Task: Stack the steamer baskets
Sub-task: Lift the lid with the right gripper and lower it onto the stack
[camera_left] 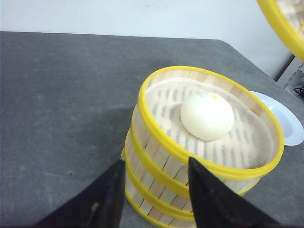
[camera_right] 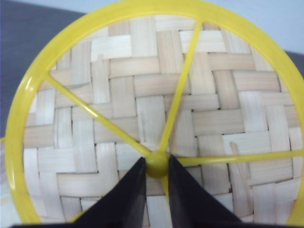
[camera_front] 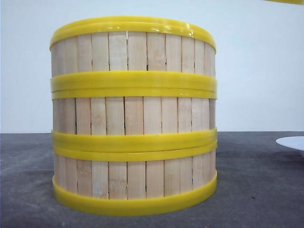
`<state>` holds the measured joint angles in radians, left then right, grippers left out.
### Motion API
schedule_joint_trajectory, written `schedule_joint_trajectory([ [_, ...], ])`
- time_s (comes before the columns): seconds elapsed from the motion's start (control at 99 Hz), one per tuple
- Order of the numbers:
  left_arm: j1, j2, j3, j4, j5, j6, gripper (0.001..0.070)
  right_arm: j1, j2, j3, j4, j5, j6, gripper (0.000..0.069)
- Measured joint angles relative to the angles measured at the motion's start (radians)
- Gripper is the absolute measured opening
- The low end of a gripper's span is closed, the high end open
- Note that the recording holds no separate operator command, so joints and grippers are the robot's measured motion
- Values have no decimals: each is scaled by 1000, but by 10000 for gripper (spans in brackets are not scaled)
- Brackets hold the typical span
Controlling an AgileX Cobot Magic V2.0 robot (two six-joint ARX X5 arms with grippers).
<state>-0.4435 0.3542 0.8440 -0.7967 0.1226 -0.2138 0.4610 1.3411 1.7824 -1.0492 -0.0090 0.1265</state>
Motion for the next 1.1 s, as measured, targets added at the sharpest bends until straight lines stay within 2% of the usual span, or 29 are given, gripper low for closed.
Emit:
schedule_joint_trajectory([
  [0.212,0,0,0,0,0,0,241,203,74,51,-48,-2,-3,52],
  [0.455,0,0,0,0,0,-1,241,338,200,92,-93,-2,-34,52],
  [0.859,0,0,0,0,0,-12,241,385,349,136,-171,6,-64,52],
  [1.101,0,0,0,0,0,-12,241,389,375,137,-192,8,-75,52],
])
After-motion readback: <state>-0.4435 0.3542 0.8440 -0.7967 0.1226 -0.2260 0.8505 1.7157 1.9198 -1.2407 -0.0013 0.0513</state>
